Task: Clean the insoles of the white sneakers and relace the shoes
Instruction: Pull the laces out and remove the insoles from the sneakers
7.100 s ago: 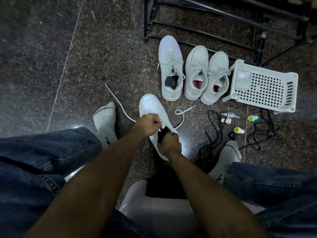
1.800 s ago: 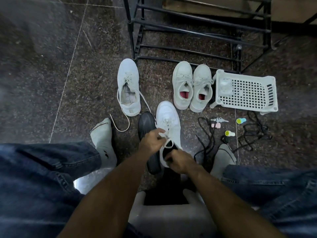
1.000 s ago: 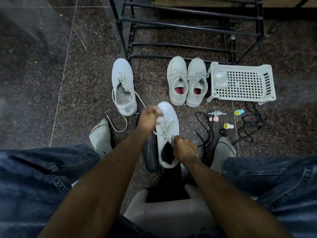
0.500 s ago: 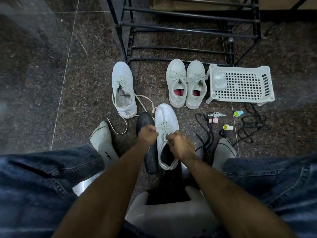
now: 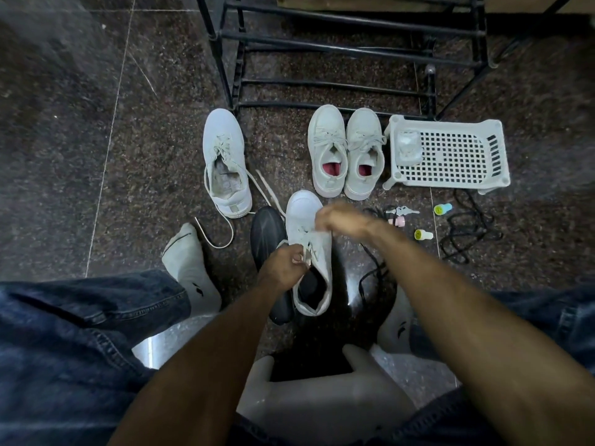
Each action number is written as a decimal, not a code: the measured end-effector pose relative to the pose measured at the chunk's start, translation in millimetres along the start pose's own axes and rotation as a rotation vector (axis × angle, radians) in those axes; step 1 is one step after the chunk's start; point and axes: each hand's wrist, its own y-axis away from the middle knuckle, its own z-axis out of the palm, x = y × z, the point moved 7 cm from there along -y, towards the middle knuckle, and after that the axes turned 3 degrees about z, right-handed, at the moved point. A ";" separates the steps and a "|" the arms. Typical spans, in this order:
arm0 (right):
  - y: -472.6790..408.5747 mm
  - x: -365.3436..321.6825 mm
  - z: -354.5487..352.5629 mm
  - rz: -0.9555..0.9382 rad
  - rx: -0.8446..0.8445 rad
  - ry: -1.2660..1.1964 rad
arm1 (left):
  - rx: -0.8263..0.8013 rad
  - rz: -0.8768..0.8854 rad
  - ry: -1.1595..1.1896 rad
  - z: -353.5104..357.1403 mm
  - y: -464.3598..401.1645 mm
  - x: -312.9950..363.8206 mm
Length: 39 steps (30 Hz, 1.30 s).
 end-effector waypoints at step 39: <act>-9.1 66.7 51.4 0.084 0.212 0.818 | -0.047 -0.104 -0.155 -3.8 3.7 10.2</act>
